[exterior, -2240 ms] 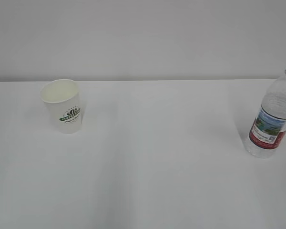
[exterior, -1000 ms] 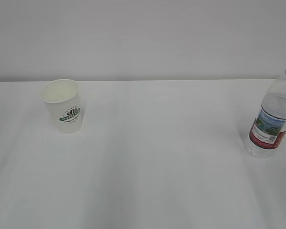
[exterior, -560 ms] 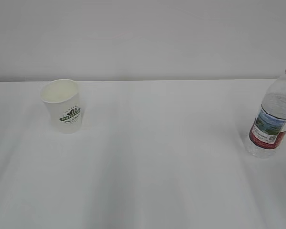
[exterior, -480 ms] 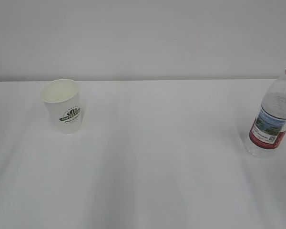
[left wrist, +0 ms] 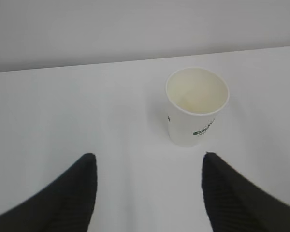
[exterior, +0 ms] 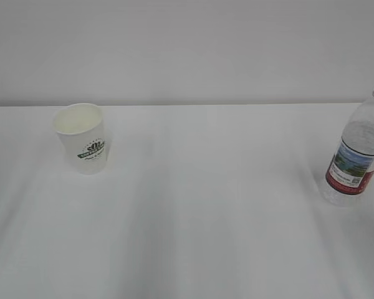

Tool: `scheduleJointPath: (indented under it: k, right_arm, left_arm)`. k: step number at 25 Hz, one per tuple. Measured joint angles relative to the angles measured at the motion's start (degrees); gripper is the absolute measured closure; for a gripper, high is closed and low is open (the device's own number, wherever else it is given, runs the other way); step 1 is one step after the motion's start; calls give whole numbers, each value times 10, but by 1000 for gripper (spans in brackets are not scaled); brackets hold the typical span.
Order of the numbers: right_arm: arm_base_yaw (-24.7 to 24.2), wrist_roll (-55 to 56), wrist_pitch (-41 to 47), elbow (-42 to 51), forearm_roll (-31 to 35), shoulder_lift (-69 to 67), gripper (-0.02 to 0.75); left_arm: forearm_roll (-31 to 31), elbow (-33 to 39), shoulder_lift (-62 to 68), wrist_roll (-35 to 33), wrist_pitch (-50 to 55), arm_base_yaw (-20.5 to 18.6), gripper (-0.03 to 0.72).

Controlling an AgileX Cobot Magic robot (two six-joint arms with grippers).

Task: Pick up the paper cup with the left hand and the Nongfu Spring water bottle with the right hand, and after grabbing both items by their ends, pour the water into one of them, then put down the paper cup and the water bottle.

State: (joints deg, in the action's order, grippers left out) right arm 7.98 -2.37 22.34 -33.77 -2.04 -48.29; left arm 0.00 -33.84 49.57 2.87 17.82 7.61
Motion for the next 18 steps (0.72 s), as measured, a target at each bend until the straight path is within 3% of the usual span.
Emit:
scheduleJointPath:
  k: [8,18]
  right_arm:
    - [0,0,-121,52,0,-9,204]
    - [0,5,-348,186,45,-9,204]
  left_arm:
    - [0,0,37,0,-17,0,195]
    - [11,0,45,0,-18,0,214]
